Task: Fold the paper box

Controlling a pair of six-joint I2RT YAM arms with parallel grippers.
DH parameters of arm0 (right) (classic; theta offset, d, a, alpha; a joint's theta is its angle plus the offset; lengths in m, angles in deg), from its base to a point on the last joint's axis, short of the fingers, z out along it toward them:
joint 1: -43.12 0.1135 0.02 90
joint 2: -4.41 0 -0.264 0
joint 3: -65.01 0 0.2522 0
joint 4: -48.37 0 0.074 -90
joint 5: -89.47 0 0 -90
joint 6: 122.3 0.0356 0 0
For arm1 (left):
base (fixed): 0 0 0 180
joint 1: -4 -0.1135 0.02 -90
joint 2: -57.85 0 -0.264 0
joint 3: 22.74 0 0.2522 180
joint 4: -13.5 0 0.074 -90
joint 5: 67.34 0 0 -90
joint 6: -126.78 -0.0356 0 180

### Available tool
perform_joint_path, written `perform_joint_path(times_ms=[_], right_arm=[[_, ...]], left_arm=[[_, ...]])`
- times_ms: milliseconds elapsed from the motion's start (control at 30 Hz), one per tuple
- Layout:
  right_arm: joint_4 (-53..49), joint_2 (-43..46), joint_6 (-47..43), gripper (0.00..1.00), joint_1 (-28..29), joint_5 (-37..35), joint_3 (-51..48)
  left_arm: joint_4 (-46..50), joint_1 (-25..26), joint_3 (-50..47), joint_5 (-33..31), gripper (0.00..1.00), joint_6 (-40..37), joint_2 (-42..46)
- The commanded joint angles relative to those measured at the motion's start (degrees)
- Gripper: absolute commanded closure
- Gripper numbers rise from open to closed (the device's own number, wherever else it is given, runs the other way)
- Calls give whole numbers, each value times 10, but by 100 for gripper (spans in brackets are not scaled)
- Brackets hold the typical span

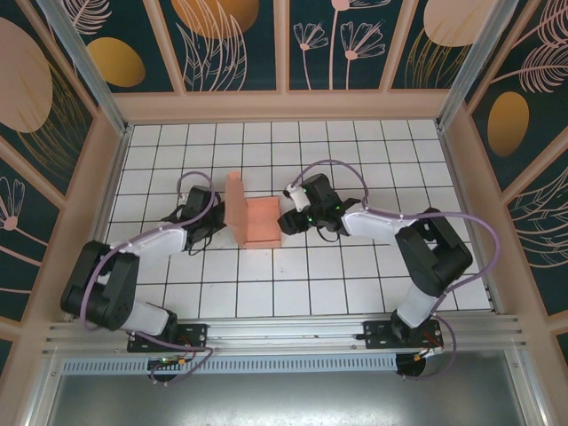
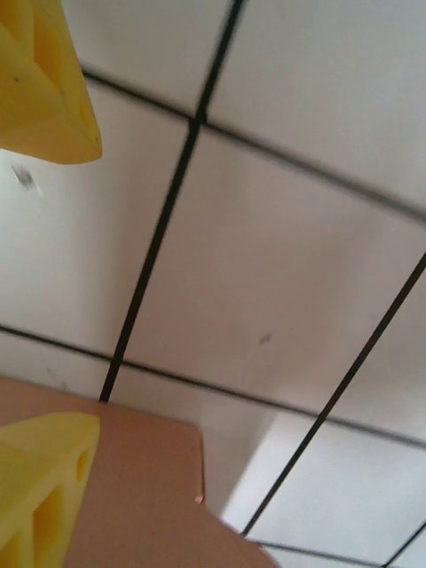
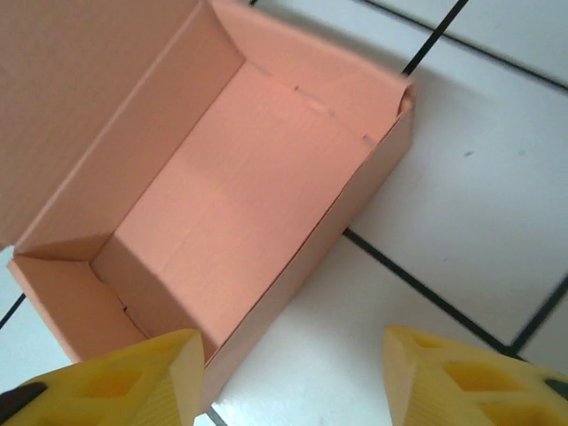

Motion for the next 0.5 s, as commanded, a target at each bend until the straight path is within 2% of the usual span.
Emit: perform_joint_path(times_ms=[0,133,233,467], right_arm=[[33,49,4,43,-27,-31,-22],[62,98,21,42,-69,-37,-55],[65,129,21,42,-106,-35,-75],[53,212,24,42,-169,-55,-114]], left_arm=[[-51,-1,51,109,30,-37,-49],[-62,0,116,179,32,-63,-121],[-36,7,196,225,34,-96,-197],[68,65,419,319,35,-183,-347]])
